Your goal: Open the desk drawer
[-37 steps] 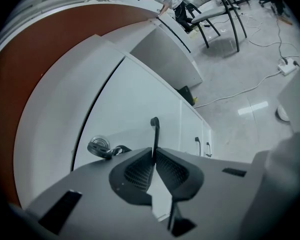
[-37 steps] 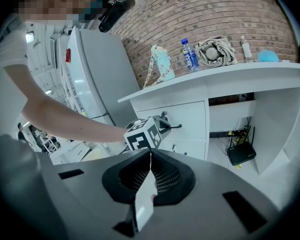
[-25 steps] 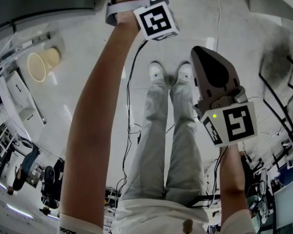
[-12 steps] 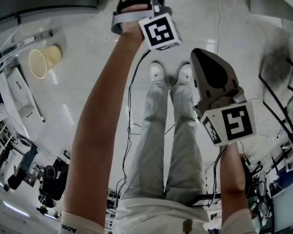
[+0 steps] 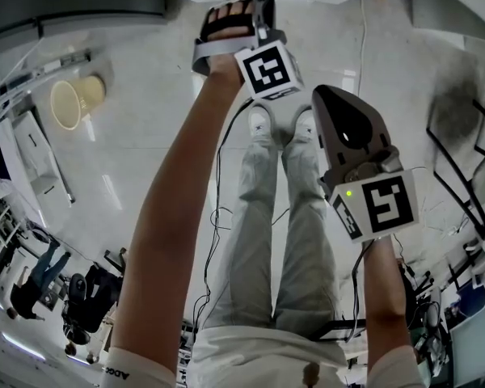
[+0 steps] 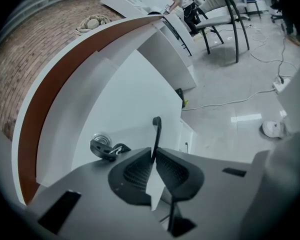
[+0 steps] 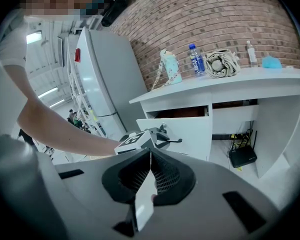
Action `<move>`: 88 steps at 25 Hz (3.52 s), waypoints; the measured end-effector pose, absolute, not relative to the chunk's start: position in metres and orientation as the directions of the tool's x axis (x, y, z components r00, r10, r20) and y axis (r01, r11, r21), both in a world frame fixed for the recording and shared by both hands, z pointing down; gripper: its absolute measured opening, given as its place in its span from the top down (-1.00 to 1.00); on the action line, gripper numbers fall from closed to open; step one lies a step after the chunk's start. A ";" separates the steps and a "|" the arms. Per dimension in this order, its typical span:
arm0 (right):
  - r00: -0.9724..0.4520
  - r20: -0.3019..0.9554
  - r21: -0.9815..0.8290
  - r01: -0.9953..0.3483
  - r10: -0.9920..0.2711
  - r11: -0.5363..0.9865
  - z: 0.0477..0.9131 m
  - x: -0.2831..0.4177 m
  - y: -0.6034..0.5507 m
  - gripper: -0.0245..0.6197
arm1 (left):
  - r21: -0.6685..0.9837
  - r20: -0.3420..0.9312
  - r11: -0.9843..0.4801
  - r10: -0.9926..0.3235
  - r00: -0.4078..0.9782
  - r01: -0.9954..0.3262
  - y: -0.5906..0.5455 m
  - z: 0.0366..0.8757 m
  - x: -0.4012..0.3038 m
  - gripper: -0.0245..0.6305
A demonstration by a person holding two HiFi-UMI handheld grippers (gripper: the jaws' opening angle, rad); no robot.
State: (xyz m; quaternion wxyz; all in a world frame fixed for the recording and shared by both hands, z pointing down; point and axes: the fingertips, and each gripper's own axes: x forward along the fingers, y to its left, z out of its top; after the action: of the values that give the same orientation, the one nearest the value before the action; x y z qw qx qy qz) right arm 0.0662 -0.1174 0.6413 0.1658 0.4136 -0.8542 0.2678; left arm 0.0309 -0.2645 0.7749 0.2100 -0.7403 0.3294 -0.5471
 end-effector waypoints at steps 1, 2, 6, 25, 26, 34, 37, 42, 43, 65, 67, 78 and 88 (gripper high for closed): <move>-0.602 0.505 -0.318 -0.796 -0.618 0.515 0.640 0.067 -0.118 0.84 | -0.667 0.676 -0.698 -0.714 0.183 -0.260 -0.262 0.775 0.031 0.84; -0.601 0.505 -0.316 -0.796 -0.619 0.515 0.639 0.068 -0.119 0.84 | -0.664 0.679 -0.701 -0.711 0.181 -0.262 -0.259 0.776 0.030 0.84; -0.600 0.503 -0.312 -0.797 -0.622 0.517 0.632 0.070 -0.122 0.84 | -0.668 0.684 -0.702 -0.710 0.169 -0.247 -0.250 0.777 0.028 0.84; -0.610 0.502 -0.275 -0.785 -0.613 0.556 0.605 0.069 -0.130 0.84 | -0.588 0.685 -0.679 -0.707 0.175 -0.440 -0.226 0.769 0.021 0.44; -0.610 0.500 -0.273 -0.785 -0.615 0.556 0.603 0.069 -0.131 0.84 | -0.571 0.684 -0.669 -0.708 0.175 -0.476 -0.224 0.766 0.019 0.47; -0.614 0.480 -0.317 -0.788 -0.627 0.528 0.583 0.070 -0.138 0.84 | -0.385 0.695 -0.624 -0.681 0.232 -0.680 -0.206 0.732 0.006 0.90; -0.610 0.478 -0.301 -0.789 -0.631 0.535 0.570 0.069 -0.140 0.84 | -0.259 0.676 -0.576 -0.681 0.280 -0.775 -0.203 0.701 0.000 0.90; -0.605 0.468 -0.278 -0.793 -0.644 0.542 0.542 0.068 -0.147 0.84 | -0.040 0.593 -0.478 -0.718 0.364 -0.878 -0.198 0.630 -0.010 0.90; -0.605 0.465 -0.274 -0.792 -0.646 0.545 0.535 0.067 -0.148 0.84 | -0.001 0.567 -0.467 -0.729 0.384 -0.884 -0.197 0.613 -0.010 0.90; -0.542 0.272 -0.274 -0.835 -0.795 0.477 0.318 0.084 -0.115 0.84 | 0.214 0.258 -0.521 -0.785 0.562 -0.826 -0.124 0.334 -0.025 0.90; -0.529 0.251 -0.238 -0.845 -0.810 0.478 0.296 0.092 -0.109 0.84 | 0.209 0.222 -0.519 -0.800 0.557 -0.829 -0.120 0.309 -0.026 0.90; -0.479 0.201 -0.185 -0.875 -0.855 0.447 0.216 0.133 -0.058 0.84 | 0.199 0.180 -0.531 -0.807 0.563 -0.824 -0.069 0.226 -0.021 0.90; -0.550 0.098 -0.211 -0.826 -0.830 0.522 0.145 0.130 -0.034 0.84 | 0.218 0.121 -0.531 -0.818 0.562 -0.819 -0.044 0.163 0.014 0.90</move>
State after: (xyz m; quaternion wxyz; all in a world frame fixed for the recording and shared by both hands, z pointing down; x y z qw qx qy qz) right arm 0.1301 -0.0340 0.1446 -0.0076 0.4745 -0.8724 0.1168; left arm 0.0140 -0.0436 0.1634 -0.1257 -0.8748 0.4679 -0.0021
